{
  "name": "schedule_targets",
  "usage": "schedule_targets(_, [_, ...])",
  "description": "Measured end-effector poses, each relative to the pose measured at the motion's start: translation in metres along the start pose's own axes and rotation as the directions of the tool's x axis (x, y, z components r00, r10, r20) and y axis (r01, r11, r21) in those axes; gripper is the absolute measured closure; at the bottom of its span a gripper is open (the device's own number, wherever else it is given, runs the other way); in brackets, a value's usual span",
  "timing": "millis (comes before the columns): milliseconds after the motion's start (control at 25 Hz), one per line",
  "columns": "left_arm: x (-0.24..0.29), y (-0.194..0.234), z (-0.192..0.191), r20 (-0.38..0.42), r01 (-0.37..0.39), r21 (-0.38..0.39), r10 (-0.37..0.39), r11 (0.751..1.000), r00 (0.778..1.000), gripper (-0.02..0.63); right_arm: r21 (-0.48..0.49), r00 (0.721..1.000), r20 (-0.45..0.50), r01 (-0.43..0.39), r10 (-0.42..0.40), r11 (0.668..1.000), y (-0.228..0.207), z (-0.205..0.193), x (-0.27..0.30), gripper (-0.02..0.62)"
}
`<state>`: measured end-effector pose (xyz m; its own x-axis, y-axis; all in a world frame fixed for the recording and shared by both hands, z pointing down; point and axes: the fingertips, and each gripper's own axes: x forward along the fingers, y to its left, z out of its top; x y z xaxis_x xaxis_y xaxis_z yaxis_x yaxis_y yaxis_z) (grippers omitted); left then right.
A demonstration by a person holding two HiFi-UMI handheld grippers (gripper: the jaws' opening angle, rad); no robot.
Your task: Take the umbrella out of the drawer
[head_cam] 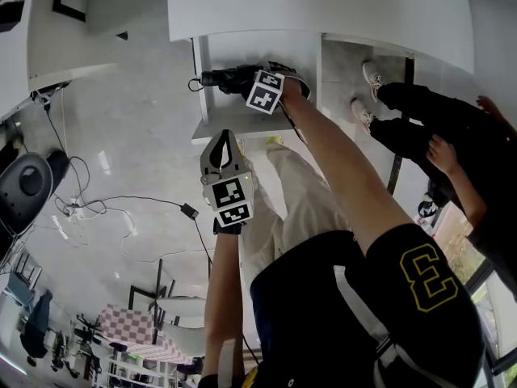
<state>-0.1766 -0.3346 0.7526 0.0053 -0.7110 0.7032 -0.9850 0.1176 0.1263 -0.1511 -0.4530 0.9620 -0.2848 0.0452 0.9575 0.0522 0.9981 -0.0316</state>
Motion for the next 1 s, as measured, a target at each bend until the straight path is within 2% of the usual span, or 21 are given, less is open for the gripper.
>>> schedule_targets(480, [-0.02, 0.005, 0.012, 0.016, -0.002, 0.027, 0.002, 1.0, 1.0, 0.589, -0.017, 1.0, -0.028, -0.009, 0.009, 1.0, 0.015, -0.009, -0.015, 0.365])
schedule_targets(760, [-0.03, 0.005, 0.029, 0.031, -0.01, 0.04, 0.009, 0.999, 0.999, 0.589, 0.057, 1.0, 0.015, 0.015, -0.016, 0.998, 0.011, -0.005, -0.048, 0.367])
schedule_targets(1000, [-0.047, 0.005, 0.054, 0.06, -0.022, 0.06, 0.018, 0.998, 0.998, 0.589, 0.151, 0.994, 0.095, 0.033, -0.048, 0.988, 0.005, 0.007, -0.092, 0.367])
